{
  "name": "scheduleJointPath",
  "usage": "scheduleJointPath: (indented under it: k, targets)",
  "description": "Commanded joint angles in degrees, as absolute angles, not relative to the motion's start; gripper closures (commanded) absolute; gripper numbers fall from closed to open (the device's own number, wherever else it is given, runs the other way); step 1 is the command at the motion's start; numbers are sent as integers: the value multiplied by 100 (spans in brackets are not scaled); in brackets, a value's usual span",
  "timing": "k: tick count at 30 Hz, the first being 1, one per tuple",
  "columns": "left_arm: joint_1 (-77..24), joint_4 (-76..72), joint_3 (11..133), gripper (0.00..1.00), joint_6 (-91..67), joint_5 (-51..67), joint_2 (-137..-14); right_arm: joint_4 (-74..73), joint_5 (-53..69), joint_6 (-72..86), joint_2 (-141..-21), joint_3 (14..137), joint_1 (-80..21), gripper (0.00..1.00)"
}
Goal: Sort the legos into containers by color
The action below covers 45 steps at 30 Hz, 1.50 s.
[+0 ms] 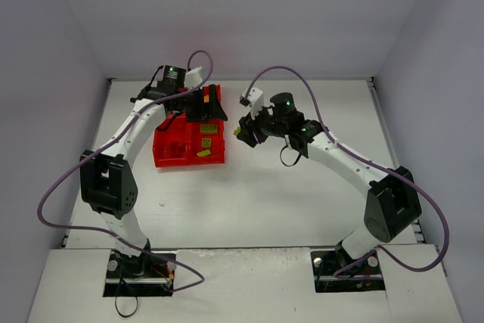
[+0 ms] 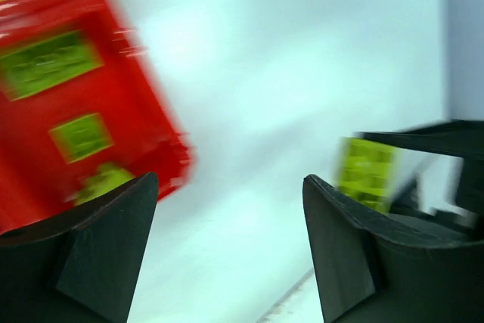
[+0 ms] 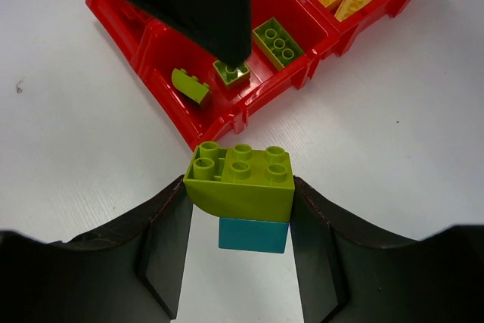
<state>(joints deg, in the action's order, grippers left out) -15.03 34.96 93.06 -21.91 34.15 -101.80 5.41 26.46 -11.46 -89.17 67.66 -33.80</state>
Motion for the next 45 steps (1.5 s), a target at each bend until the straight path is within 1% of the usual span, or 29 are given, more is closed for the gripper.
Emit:
scheduleJointPath:
  k: [1,3,8,18,23,26,28,30,31,33,36,37,38,39,40,41,42,45]
  targets:
    - [-1600,2665,9536,29,-2784,4692,-9791,826,2725,-1248,-8921,7093,-3480,90]
    - [-1661,2575,9545,29,-2865,4982,-9826,817,2707,-1257,-8930,7110,-3524,90]
    - [-1907,2549,9606,29,-2760,5220,-9888,800,2654,-1283,-8930,7119,-3577,90]
    - [-2267,3655,9888,29,-1741,4939,-10221,782,2646,-1292,-8947,7181,-3595,90]
    - [-2347,3630,9888,30,-1723,4975,-10318,756,2637,-1301,-8956,7216,-3612,90]
    - [-2347,3647,9896,35,-1714,4966,-10371,756,2637,-1309,-8947,7225,-3621,90]
    - [-2347,3630,9888,40,-1696,4975,-10389,747,2637,-1310,-8956,7216,-3621,90]
    - [-2347,3621,9896,48,-1696,4975,-10397,747,2637,-1310,-8956,7207,-3621,90]
    - [-2355,3604,9896,55,-1705,5001,-10389,747,2628,-1310,-8956,7190,-3621,90]
    - [-2347,3507,9888,58,-1757,5088,-10406,747,2619,-1310,-8938,7181,-3630,90]
    - [-2347,3411,9879,71,-1819,5185,-10415,747,2610,-1310,-8921,7163,-3630,90]
    - [-2347,3393,9879,81,-1828,5194,-10415,747,2602,-1310,-8921,7146,-3630,88]
    - [-2347,3366,9879,84,-1846,5220,-10415,747,2584,-1310,-8921,7137,-3639,86]
    - [-2347,3331,9879,85,-1872,5238,-10406,747,2575,-1292,-8921,7128,-3630,80]
    - [-2338,3314,9879,86,-1881,5247,-10389,747,2566,-1283,-8912,7119,-3630,72]
    - [-2329,3270,9870,87,-1890,5238,-10380,747,2549,-1266,-8912,7093,-3630,62]
    - [-2312,3252,9879,87,-1907,5247,-10380,747,2479,-1222,-8886,7058,-3630,42]
    - [-2233,3217,9888,87,-1951,5238,-10362,712,2347,-1195,-8851,6987,-3621,23]
